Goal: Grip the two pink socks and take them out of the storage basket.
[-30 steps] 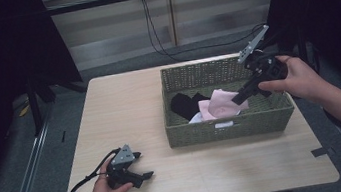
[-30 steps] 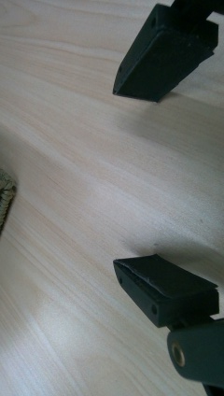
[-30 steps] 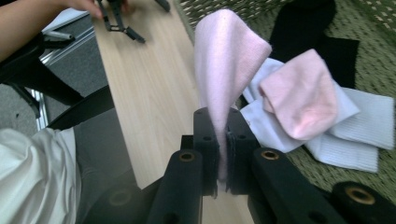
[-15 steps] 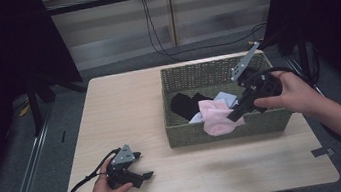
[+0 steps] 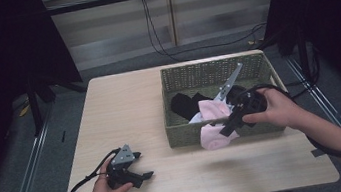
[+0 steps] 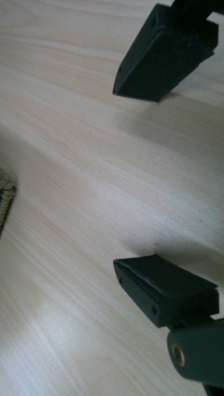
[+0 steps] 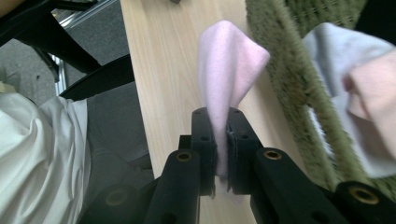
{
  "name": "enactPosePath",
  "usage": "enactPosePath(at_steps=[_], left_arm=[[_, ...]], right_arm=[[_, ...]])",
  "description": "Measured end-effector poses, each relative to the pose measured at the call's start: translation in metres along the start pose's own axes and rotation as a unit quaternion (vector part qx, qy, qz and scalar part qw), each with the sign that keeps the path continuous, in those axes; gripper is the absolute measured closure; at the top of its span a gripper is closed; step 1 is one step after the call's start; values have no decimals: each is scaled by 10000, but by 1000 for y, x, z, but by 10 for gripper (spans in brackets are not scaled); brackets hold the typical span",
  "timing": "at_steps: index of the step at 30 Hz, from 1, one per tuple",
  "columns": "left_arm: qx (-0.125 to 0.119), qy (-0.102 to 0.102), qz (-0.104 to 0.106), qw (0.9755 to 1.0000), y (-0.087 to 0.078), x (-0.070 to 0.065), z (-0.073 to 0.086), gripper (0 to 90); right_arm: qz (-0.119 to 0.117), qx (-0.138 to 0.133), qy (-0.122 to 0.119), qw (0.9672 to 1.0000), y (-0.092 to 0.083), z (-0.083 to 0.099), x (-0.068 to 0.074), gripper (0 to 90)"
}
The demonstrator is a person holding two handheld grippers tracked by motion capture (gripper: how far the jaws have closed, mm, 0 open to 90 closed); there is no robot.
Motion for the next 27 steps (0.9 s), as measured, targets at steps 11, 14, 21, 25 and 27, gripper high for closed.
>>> enactPosePath(at_steps=[11,14,21,25,27], left_arm=[[-9,-10,4,10000,0,0,0,138],[1,-10,5,10000,0,0,0,138],[-7,-12,3,10000,0,0,0,138],[-7,-13,5,10000,0,0,0,138],[-6,-9,4,10000,0,0,0,138]], right_arm=[[-45,365,-85,9993,46,12,-4,827],[1,464,-103,9989,54,16,-5,827],[94,607,-199,9979,67,20,-6,801],[163,607,-238,9977,66,22,-7,746],[199,525,-273,9980,63,23,-9,718]])
Point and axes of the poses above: each handheld gripper's, and its own axes: y roughly forward along the jaws, z roughly out of its underside, x roughly to its left, the point moved 3 cm from there along y, roughly forward along the jaws, and after that the axes turned 9 degrees about -x, right-handed, at the moved point
